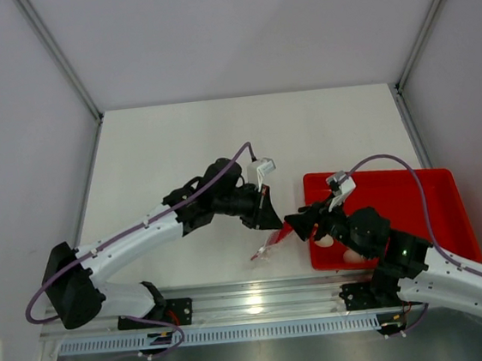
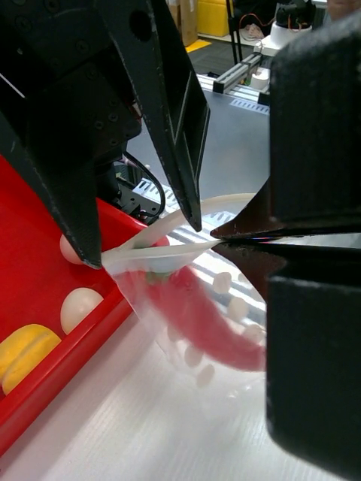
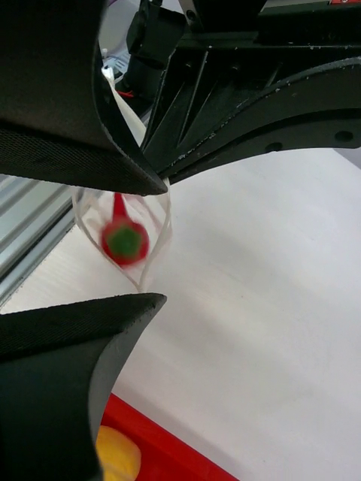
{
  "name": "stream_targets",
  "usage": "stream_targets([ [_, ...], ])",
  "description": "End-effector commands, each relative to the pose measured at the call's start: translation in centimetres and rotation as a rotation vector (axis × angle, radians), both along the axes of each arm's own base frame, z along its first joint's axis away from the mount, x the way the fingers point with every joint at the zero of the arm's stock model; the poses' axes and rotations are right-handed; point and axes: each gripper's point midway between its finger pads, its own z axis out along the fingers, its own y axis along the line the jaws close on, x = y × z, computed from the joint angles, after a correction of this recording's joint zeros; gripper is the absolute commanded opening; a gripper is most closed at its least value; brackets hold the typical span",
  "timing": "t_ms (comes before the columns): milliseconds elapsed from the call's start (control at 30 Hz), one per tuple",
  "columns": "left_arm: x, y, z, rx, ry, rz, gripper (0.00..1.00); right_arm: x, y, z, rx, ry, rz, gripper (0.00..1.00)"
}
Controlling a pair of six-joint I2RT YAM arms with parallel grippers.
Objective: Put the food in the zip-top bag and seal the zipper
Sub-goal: Place the fake vegetable in the zipper food storage bag.
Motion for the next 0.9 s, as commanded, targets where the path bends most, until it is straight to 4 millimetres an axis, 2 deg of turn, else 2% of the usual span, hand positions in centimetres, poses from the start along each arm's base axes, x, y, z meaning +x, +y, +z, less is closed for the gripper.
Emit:
stream_targets([
  [0, 0.1, 0.3, 1.5, -0.046, -0.071, -0.023, 0.01, 0.2, -0.2, 2.6, 0.023, -0.006, -0.024, 0.60],
  [167, 0.3, 0.4, 1.7, -0.044, -0.093, -0.017, 0.01, 0.4, -0.1, 3.7, 0.031, 0.002, -0.038, 0.64],
  [300, 0.4, 0.6, 1.6, -0.032, -0.095, -0.012, 0.00, 0.9, -1.0, 4.4, 0.020, 0.045, -0.101, 0.63],
  [367, 0.5, 0.8, 1.5, -0.024, -0.103, -0.003, 0.00, 1.0, -2.0, 4.0, 0.010, 0.082, -0.150, 0.60],
  [433, 1.0, 0.9, 1.4, -0.010, -0.111, 0.022, 0.01, 1.0, -2.6, 4.4, 0.017, 0.101, -0.182, 0.58],
  [600, 2.2, 1.9, 0.6, 0.046, -0.133, 0.121, 0.01, 0.1, -3.8, 3.3, 0.019, 0.217, -0.224, 0.55],
  [733, 2.6, 2.1, 1.2, 0.037, -0.153, 0.145, 0.00, -1.0, -2.2, 2.0, 0.066, 0.308, -0.161, 0.49],
  [800, 2.6, 2.1, 1.2, 0.038, -0.154, 0.146, 0.01, -1.1, -1.2, 1.4, 0.087, 0.348, -0.150, 0.43],
  [867, 2.7, 2.1, 1.2, 0.038, -0.156, 0.149, 0.01, -1.0, 0.2, 1.3, 0.114, 0.386, -0.140, 0.41],
])
